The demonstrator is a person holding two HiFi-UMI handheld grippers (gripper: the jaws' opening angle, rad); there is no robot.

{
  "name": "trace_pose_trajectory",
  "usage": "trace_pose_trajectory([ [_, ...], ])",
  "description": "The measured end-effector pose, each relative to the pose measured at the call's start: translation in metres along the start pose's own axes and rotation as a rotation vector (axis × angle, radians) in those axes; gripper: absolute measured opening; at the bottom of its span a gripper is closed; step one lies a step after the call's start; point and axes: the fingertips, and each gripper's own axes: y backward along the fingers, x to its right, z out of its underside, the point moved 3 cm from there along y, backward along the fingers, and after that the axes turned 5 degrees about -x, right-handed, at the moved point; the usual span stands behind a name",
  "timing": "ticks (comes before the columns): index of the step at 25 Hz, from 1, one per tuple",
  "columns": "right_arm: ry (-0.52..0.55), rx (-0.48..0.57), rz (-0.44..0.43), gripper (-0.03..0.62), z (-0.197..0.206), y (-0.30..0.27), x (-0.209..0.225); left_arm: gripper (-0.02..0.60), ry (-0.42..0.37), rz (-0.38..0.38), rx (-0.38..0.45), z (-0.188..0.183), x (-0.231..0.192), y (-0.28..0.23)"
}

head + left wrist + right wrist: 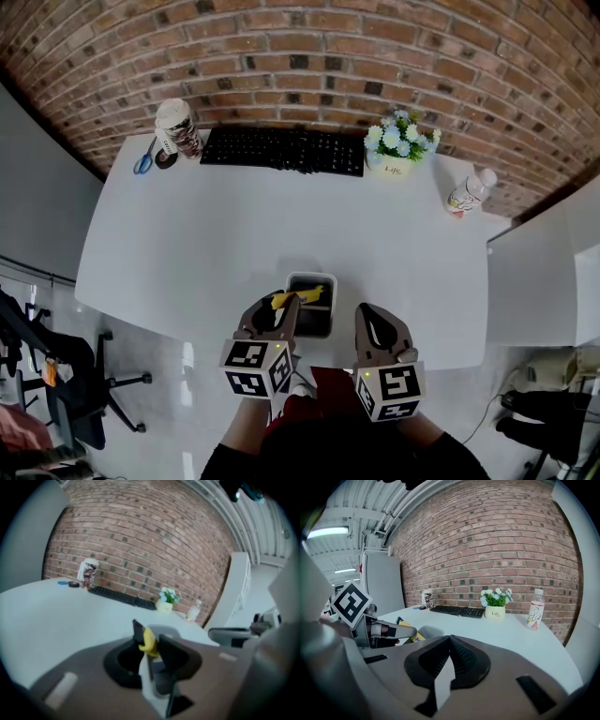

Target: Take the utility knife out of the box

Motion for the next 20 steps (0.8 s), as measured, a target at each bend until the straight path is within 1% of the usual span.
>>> trace_pose_trajectory([
  [5, 0.002, 0.001, -0.001, 0.008, 0.001, 0.002, 0.001, 0.089, -0.001, 0.000, 0.005, -0.002, 0.006, 0.002],
  [11, 0.003, 0.005, 0.000, 0.008, 0.000, 0.006, 0.000, 0.076, 0.006, 0.017, 0.016, -0.004, 0.010, 0.003],
  [20, 0.001, 0.017, 0.009, 0.008, 0.004, 0.014, 0.002, 0.063, -0.009, 0.040, 0.019, -0.004, 0.019, 0.004],
])
